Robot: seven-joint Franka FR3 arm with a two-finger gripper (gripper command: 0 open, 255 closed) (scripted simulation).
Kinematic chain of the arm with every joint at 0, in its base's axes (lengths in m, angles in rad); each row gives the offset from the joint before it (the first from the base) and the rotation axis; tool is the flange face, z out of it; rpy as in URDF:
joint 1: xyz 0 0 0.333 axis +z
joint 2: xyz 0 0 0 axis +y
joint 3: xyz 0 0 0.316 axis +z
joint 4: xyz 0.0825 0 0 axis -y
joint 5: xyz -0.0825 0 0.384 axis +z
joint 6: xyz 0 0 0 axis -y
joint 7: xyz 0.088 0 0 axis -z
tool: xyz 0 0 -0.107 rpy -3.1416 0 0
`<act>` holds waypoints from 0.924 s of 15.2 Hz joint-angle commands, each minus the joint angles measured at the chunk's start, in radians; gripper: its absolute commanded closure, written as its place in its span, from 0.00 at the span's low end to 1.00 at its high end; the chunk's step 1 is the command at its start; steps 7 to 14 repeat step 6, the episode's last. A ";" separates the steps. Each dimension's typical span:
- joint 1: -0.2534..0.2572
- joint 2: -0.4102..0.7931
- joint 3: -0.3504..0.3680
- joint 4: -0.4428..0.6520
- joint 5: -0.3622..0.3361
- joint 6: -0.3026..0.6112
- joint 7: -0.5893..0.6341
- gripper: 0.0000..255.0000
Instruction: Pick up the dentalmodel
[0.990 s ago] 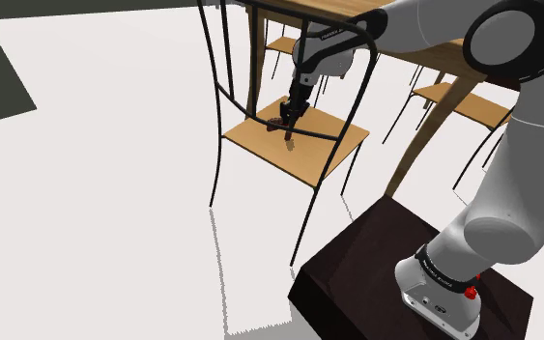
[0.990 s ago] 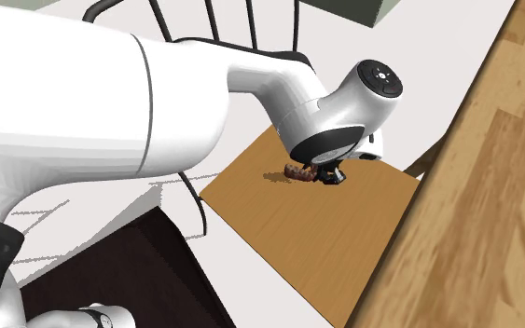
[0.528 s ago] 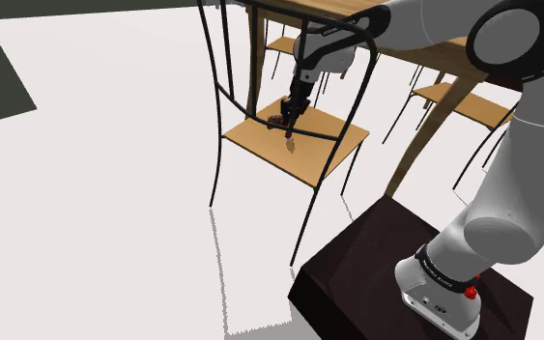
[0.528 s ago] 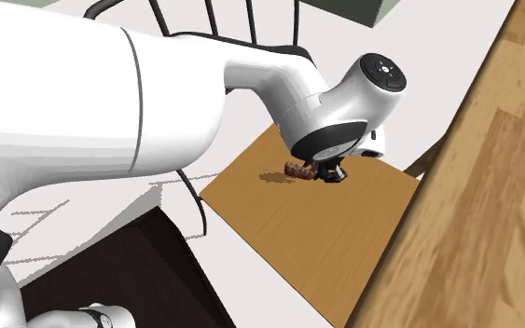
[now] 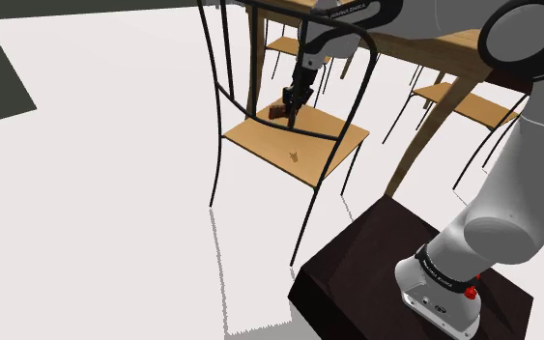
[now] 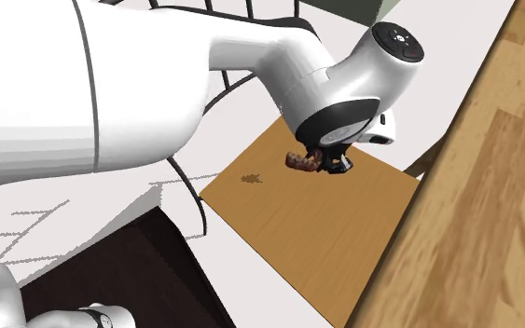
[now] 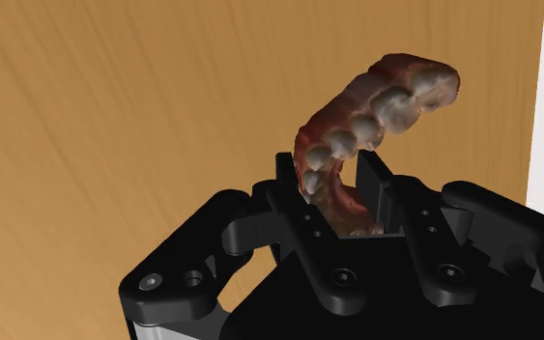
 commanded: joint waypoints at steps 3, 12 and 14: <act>0.000 -0.017 -0.001 0.033 -0.006 -0.049 0.011 1.00; 0.000 -0.021 -0.002 0.042 -0.008 -0.062 0.013 1.00; 0.000 -0.021 -0.002 0.042 -0.008 -0.062 0.013 1.00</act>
